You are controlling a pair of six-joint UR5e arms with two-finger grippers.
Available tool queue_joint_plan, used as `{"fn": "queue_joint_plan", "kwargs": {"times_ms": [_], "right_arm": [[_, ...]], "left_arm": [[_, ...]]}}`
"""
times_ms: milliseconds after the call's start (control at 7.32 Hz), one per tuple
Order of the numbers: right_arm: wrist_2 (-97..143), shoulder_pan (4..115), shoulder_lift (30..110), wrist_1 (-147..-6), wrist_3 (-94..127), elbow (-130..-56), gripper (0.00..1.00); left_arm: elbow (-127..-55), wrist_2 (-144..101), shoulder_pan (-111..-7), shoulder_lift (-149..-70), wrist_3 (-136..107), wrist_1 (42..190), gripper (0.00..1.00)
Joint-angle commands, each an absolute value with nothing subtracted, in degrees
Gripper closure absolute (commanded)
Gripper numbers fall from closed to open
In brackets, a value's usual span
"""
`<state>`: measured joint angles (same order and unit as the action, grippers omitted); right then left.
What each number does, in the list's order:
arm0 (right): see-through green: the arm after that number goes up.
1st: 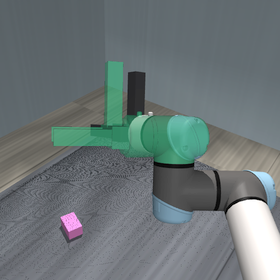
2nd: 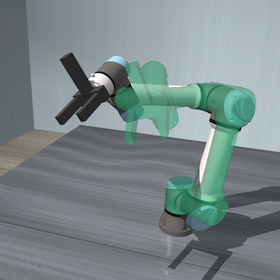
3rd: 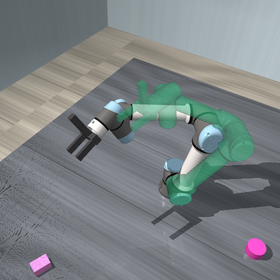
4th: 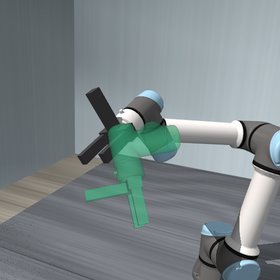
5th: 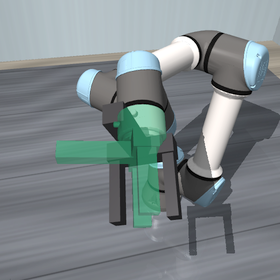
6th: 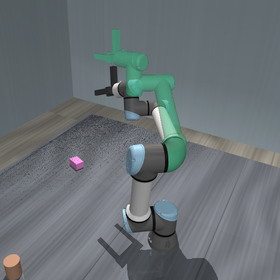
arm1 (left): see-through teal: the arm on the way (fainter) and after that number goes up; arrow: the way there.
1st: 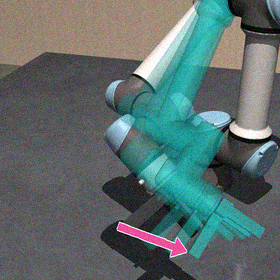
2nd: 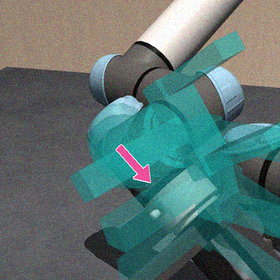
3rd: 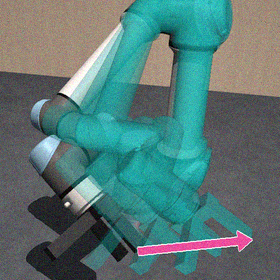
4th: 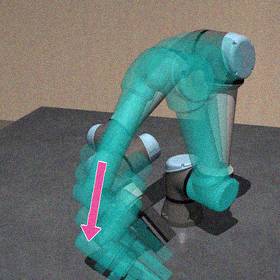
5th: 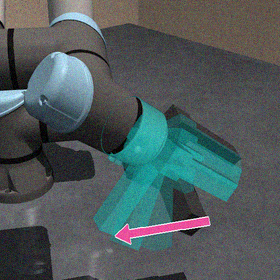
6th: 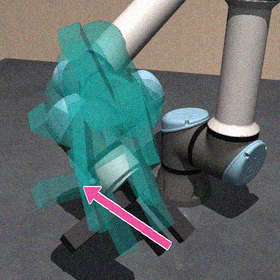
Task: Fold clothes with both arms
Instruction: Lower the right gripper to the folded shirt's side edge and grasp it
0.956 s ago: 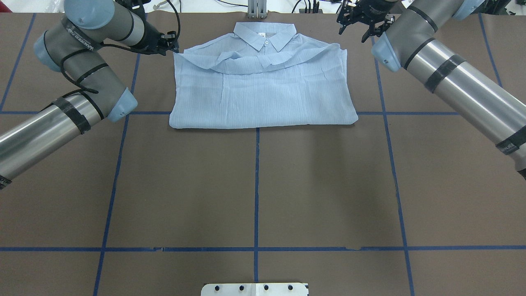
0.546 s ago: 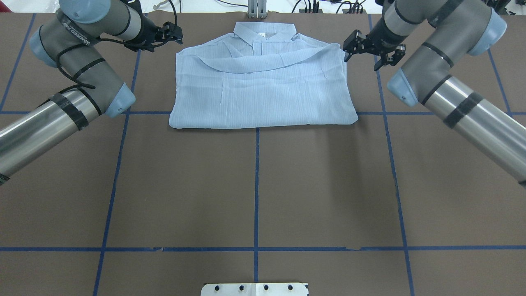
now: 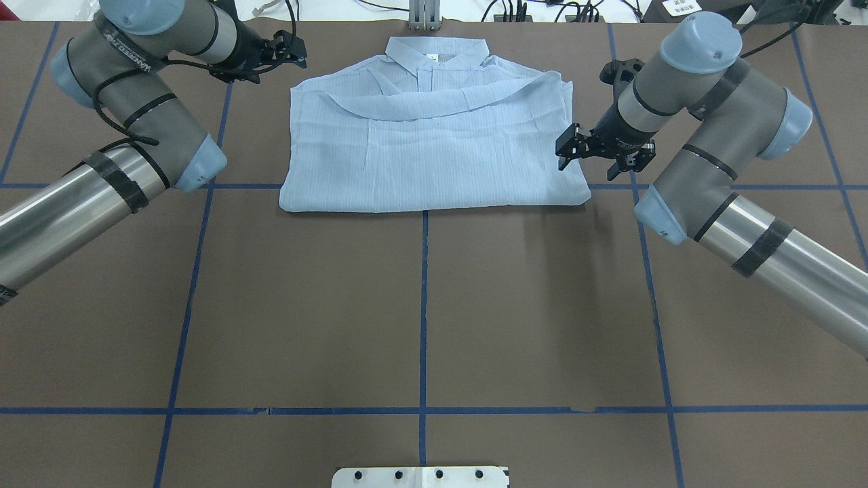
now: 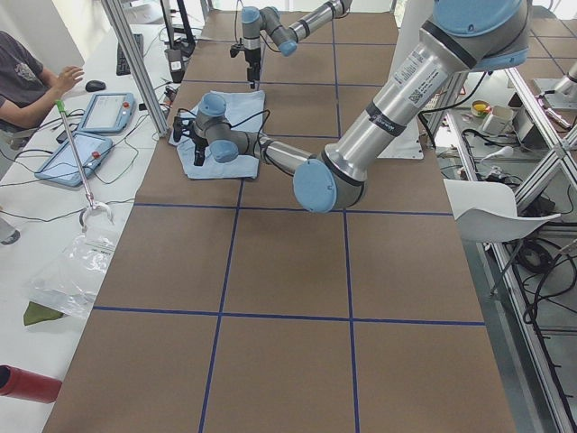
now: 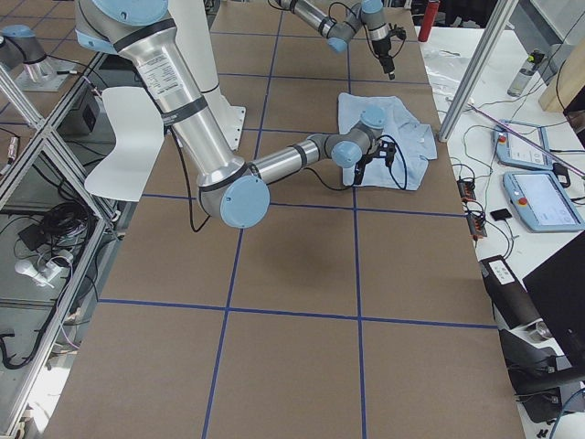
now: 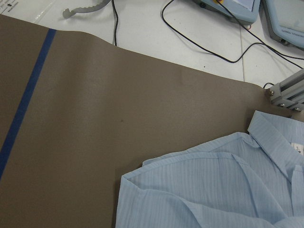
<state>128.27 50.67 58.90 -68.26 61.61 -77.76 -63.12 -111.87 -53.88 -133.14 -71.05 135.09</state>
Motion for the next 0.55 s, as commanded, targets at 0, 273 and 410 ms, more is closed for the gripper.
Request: {"fn": "queue_joint_plan", "kwargs": {"times_ms": [0, 273, 410], "right_arm": [[127.1, 49.5, 58.5, -68.4, 60.8, -76.5, 0.04], [127.0, 49.6, 58.5, -68.5, 60.8, -76.0, 0.19], [127.0, 49.5, 58.5, -68.4, 60.6, -75.0, 0.27]], "left_arm": [[-63.2, -111.9, -53.9, -133.0, -71.1, 135.1, 0.00], [-63.4, -111.9, -53.9, -132.8, -71.2, 135.2, 0.00], [-63.5, -111.9, -53.9, -132.6, -71.2, 135.2, 0.00]]}}
